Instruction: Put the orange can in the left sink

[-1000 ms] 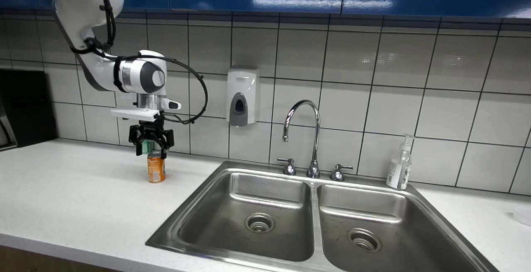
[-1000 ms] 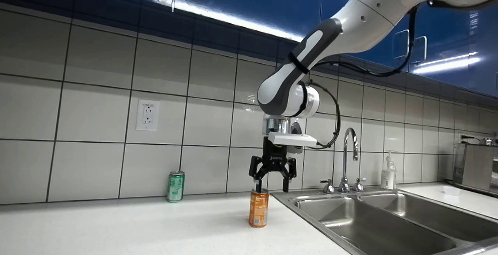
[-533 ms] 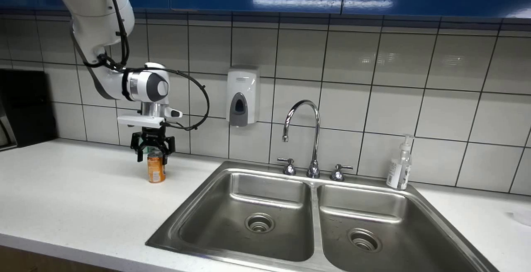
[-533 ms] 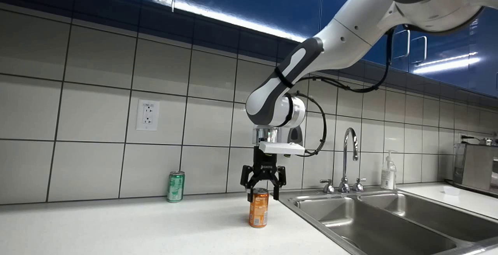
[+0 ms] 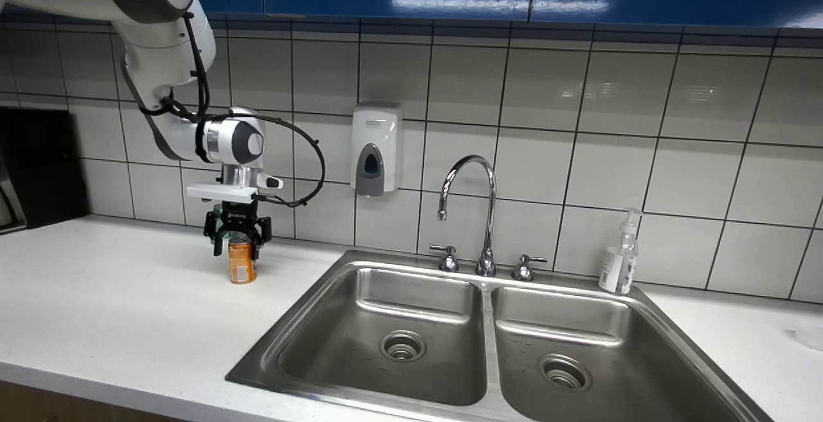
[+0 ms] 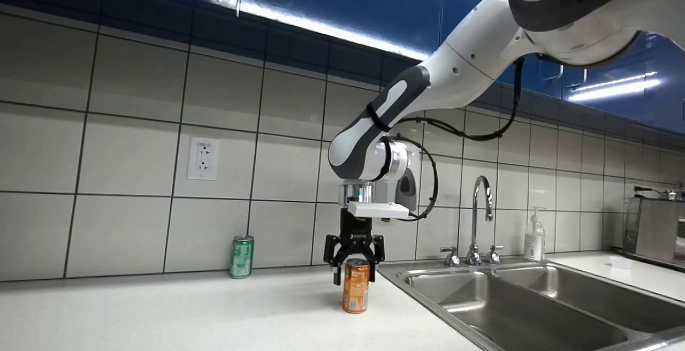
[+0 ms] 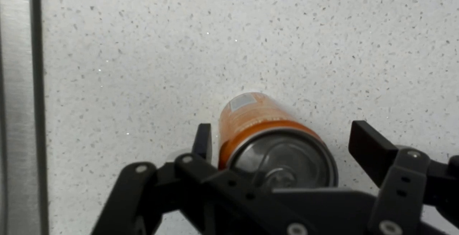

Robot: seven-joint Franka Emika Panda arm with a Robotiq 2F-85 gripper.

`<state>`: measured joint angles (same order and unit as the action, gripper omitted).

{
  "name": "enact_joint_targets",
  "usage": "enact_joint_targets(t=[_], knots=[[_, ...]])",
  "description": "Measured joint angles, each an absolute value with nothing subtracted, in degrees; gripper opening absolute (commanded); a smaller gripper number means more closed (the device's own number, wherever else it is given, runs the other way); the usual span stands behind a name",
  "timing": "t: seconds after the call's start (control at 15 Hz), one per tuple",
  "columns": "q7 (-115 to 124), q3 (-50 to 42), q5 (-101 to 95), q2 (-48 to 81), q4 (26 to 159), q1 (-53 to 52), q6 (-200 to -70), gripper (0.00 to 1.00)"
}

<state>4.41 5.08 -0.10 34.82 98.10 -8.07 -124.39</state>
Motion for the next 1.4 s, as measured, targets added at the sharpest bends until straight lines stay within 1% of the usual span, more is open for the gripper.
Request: enact_joint_targets(t=[0.2,0.27,0.8,1.4], knots=[[4.4,5.1,-0.1,35.7,97.2,-8.1,-124.1,0.42],[4.4,5.0,-0.1,35.8,97.0,-8.1,-124.0,0.40],[4.4,5.0,-0.1,35.5,96.8,-8.1,-123.9,0.40],[4.4,2.9,-0.1,28.9,99.4,-7.3,-124.0,0.40]])
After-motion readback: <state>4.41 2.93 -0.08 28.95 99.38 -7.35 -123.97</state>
